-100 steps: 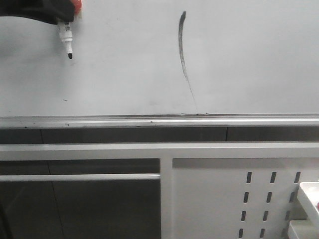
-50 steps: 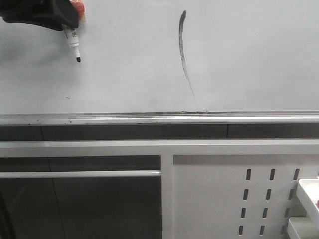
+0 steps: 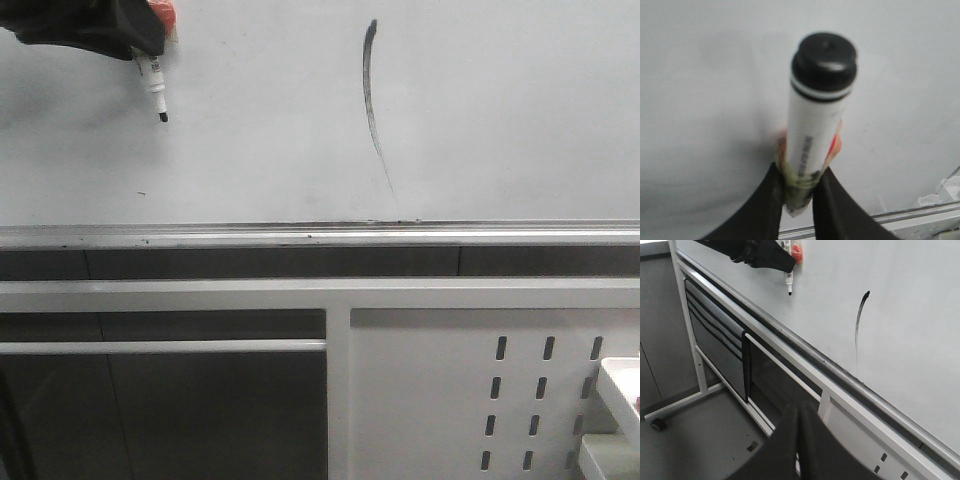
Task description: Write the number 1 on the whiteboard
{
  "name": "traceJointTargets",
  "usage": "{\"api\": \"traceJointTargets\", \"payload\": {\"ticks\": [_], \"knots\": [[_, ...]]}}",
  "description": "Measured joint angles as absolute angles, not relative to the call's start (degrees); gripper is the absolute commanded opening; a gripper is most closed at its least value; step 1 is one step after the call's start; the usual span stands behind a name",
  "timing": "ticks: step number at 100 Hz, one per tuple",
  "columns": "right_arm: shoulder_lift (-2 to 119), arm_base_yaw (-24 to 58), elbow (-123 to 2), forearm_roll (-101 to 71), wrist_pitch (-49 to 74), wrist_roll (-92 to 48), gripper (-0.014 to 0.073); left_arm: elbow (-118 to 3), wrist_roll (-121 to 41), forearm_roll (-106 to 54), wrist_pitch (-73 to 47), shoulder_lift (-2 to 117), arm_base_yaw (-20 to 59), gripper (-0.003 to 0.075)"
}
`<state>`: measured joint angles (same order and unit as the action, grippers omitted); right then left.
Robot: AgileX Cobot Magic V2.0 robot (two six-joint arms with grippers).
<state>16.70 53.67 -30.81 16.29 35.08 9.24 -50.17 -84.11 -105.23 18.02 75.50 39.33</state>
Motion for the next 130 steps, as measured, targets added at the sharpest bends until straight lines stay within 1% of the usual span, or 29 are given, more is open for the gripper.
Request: {"api": "traceJointTargets", "payload": {"ticks": [8, 25, 32, 37, 88, 100, 116, 123, 130], "knots": [[16.7, 53.7, -30.8, 16.3, 35.1, 9.2, -0.0048, -50.2, -84.0, -104.5, 17.5, 75.5, 39.3, 0.0065], [16.7, 53.7, -30.8, 16.3, 35.1, 9.2, -0.0048, -50.2, -83.8, -103.5, 16.3, 76.2, 39.2, 0.0296], [16.7, 53.7, -30.8, 16.3, 35.1, 9.2, -0.0048, -49.8, -83.4, -104.2, 15.3, 76.3, 39.2, 0.0365], [16.7, 53.7, -30.8, 16.3, 35.1, 9.2, -0.0048, -49.8, -83.0, -104.6, 14.6, 76.3, 39.2, 0.0391], [16.6, 53.7, -30.8, 16.3, 34.7, 9.2, -0.0048, -49.8, -82.5, -104.8, 16.2, 75.6, 39.2, 0.0412], [16.6, 53.7, -30.8, 16.3, 34.7, 9.2, -0.0048, -49.8, -82.5, -104.8, 18.0, 72.8, 39.1, 0.0412], [16.6, 53.7, -30.8, 16.3, 34.3, 9.2, -0.0049, -50.1, -82.9, -102.9, 20.3, 66.0, 38.2, 0.041], [16.6, 53.7, -30.8, 16.3, 34.0, 9.2, -0.0049, -50.4, -84.2, -102.4, 20.8, 62.4, 38.0, 0.0392], [16.6, 53.7, -30.8, 16.3, 33.2, 9.2, -0.0049, -50.3, -86.0, -102.3, 21.2, 58.2, 37.9, 0.0329]]}}
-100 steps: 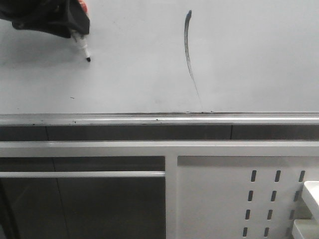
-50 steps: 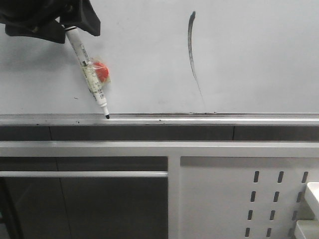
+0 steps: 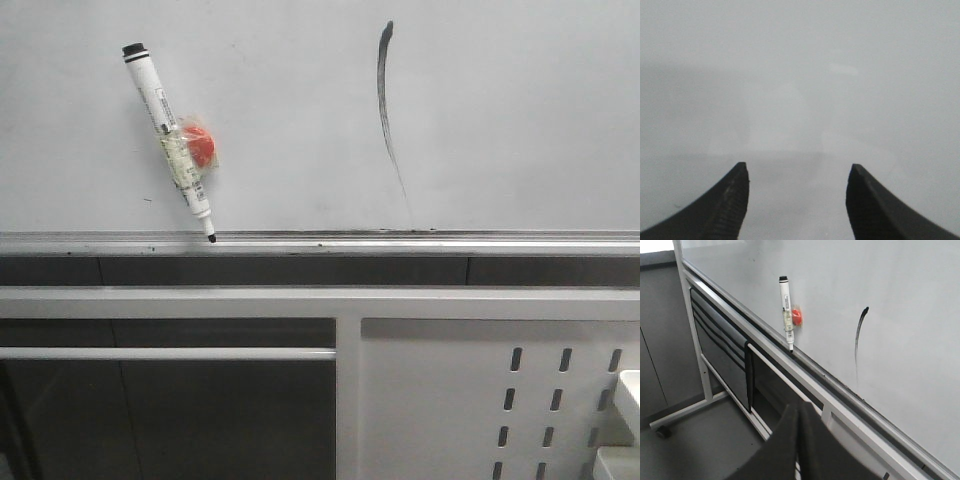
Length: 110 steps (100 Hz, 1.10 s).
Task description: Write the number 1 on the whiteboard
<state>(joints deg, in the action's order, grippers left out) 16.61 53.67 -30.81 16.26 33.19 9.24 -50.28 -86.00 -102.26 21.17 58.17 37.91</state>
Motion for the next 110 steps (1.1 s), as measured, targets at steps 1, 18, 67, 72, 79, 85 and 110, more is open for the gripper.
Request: {"api": "traceJointTargets", "payload": {"ticks": [1, 18, 67, 72, 79, 85, 110], "knots": [[16.6, 53.7, -30.8, 16.3, 32.9, 9.2, -0.0049, -50.3, -86.4, -102.3, 21.2, 57.3, 37.9, 0.0312], [16.6, 53.7, -30.8, 17.8, 31.4, 9.2, -0.0049, -45.8, -90.6, -102.2, 21.3, 45.7, 37.9, 0.0045], [16.6, 53.7, -30.8, 18.7, 31.3, 9.2, -0.005, -22.4, -94.2, -104.2, 20.4, 19.9, 37.9, -0.002], [16.6, 53.7, -30.8, 18.7, 31.3, 9.2, -0.005, -21.6, -94.2, -104.4, 20.4, 18.9, 37.9, -0.002], [16.6, 53.7, -30.8, 18.7, 31.3, 9.2, -0.005, -21.0, -94.2, -104.5, 20.4, 18.2, 37.9, -0.002], [16.6, 53.7, -30.8, 18.7, 31.3, 9.2, -0.005, -20.7, -94.2, -104.6, 20.4, 18.2, 37.9, -0.002], [16.6, 53.7, -30.8, 18.7, 31.3, 9.2, -0.005, -20.2, -94.4, -104.6, 20.2, 18.2, 37.9, -0.002]]}}
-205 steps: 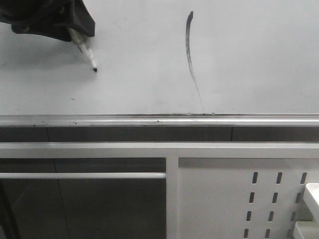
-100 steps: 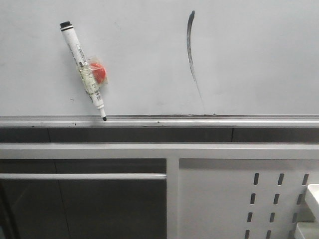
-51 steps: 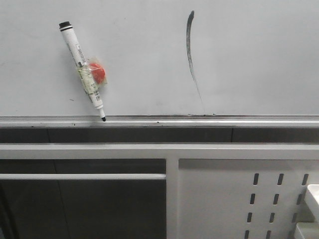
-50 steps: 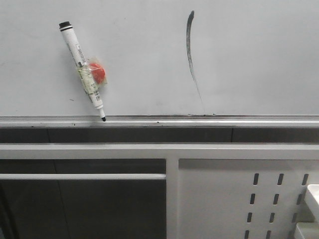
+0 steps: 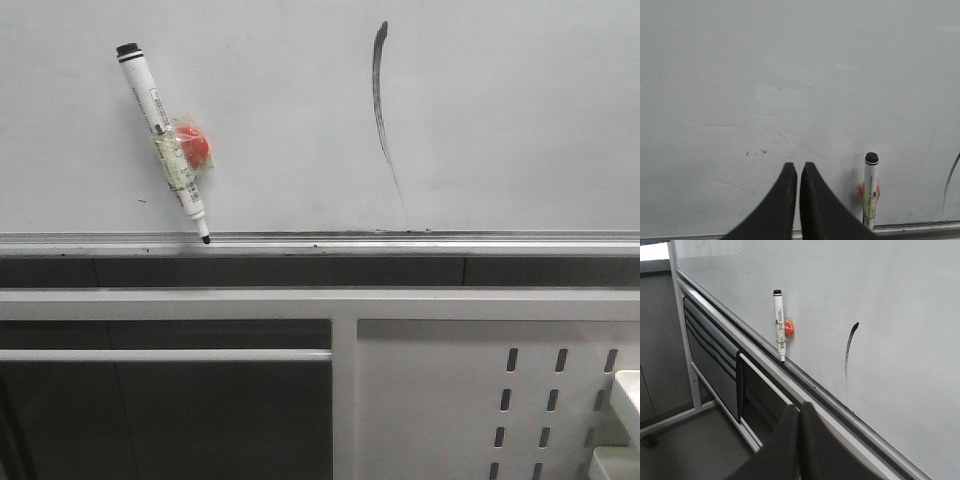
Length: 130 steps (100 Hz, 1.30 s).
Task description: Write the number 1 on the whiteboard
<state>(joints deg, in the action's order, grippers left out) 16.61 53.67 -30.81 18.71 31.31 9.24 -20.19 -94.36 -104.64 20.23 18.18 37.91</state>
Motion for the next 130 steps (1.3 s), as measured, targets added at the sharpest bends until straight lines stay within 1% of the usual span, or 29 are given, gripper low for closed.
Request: {"api": "traceJointTargets", "payload": {"ticks": [44, 51, 58, 63, 72, 89, 94, 105, 115, 130], "knots": [[16.6, 53.7, -30.8, 18.7, 31.3, 9.2, -0.005, -20.1, -94.4, -103.8, 20.4, 18.2, 37.9, -0.002], [16.6, 53.7, -30.8, 18.7, 31.3, 9.2, -0.005, -19.6, -94.4, -99.8, 20.5, 18.1, 37.8, -0.002], [16.6, 53.7, -30.8, 18.7, 31.3, 9.2, -0.005, -18.3, -92.5, -88.4, 17.7, 18.1, 36.6, -0.002], [16.6, 53.7, -30.8, 18.7, 31.3, 9.2, -0.005, -17.0, -88.1, -77.5, 14.8, 18.0, 34.7, -0.002], [16.6, 53.7, -30.8, 18.7, 31.3, 9.2, -0.005, -14.2, -73.8, -59.9, 9.0, 17.8, 29.8, -0.002], [16.6, 53.7, -30.8, 18.7, 31.3, 9.2, -0.005, -8.5, -42.4, -33.6, -4.9, 13.0, 15.5, -0.002], [16.6, 53.7, -30.8, 18.7, 31.3, 9.2, -0.005, -6.8, -35.1, -29.2, -8.1, 10.6, 12.0, -0.002], [16.6, 53.7, -30.8, 18.7, 31.3, 9.2, -0.005, -2.9, -29.0, -24.9, -11.3, 4.9, 7.2, -0.002], [16.6, 53.7, -30.8, 18.7, 31.3, 9.2, -0.005, 0.3, -25.5, -23.5, -11.8, 0.2, 5.8, -0.002], [16.6, 53.7, -30.8, 18.7, 31.3, 9.2, -0.005, 0.2, -18.5, -20.0, -12.1, -0.3, 5.9, -0.002]]}}
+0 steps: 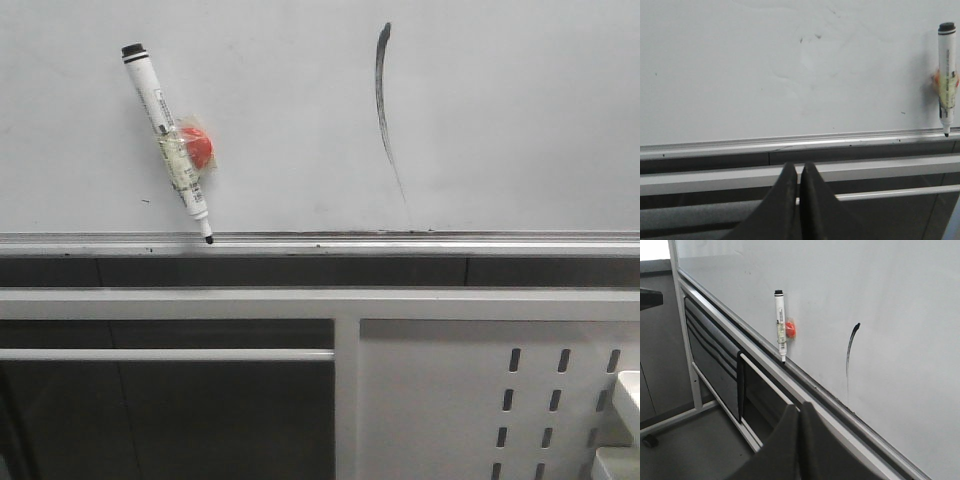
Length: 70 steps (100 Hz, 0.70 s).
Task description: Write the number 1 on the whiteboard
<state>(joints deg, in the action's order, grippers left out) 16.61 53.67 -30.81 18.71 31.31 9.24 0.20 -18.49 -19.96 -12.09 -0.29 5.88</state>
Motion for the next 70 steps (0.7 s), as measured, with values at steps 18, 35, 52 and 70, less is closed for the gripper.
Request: {"api": "traceJointTargets", "payload": {"ticks": [18, 35, 52, 70], "knots": [[16.6, 53.7, -30.8, 18.7, 31.4, 9.2, -0.005, 0.2, -16.4, -18.2, -16.3, -0.3, 5.9, -0.002], [16.6, 53.7, -30.8, 18.7, 31.4, 9.2, -0.005, 0.2, -16.0, -18.2, -19.8, -0.3, 5.9, -0.002], [16.6, 53.7, -30.8, 18.7, 31.4, 9.2, -0.005, 0.2, -15.8, -18.2, -19.9, -0.3, 5.9, -0.002], [16.6, 53.7, -30.8, 18.7, 31.4, 9.2, -0.005, 0.2, -15.7, -18.2, -19.9, -0.3, 5.9, -0.002]]}}
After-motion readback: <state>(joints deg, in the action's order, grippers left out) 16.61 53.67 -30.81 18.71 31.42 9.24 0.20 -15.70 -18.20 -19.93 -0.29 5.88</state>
